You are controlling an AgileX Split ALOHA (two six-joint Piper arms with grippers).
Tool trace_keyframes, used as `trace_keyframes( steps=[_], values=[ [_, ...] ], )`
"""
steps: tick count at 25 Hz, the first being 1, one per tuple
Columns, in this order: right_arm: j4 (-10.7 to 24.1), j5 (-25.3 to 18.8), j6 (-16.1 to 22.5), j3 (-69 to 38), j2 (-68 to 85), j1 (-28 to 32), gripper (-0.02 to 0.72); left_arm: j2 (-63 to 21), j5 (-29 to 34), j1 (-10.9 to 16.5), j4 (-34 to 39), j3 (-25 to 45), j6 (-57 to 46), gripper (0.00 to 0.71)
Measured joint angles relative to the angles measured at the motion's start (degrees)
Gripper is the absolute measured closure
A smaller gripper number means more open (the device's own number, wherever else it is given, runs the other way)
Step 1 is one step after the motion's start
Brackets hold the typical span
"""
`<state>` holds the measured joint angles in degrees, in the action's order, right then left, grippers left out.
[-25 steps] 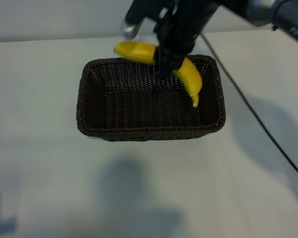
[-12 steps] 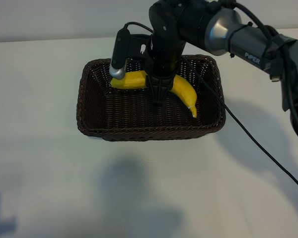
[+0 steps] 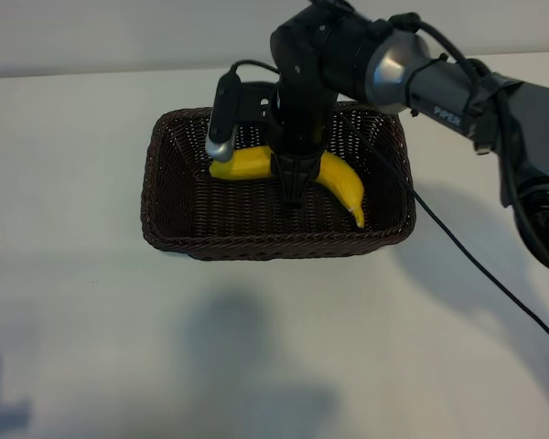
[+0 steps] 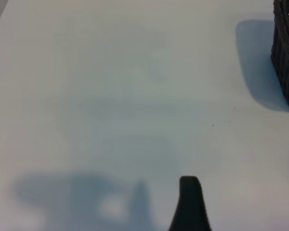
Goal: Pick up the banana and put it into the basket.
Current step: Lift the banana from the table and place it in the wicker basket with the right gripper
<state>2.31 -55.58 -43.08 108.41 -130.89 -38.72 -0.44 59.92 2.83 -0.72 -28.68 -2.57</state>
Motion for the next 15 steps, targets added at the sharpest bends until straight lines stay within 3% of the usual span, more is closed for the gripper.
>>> trace_keyframes(
  steps=[15],
  values=[
    [0.0, -0.1, 0.0, 0.0, -1.6, 0.0, 0.260, 0.0, 0.0, 0.0, 0.0, 0.0, 0.0, 0.139]
  ],
)
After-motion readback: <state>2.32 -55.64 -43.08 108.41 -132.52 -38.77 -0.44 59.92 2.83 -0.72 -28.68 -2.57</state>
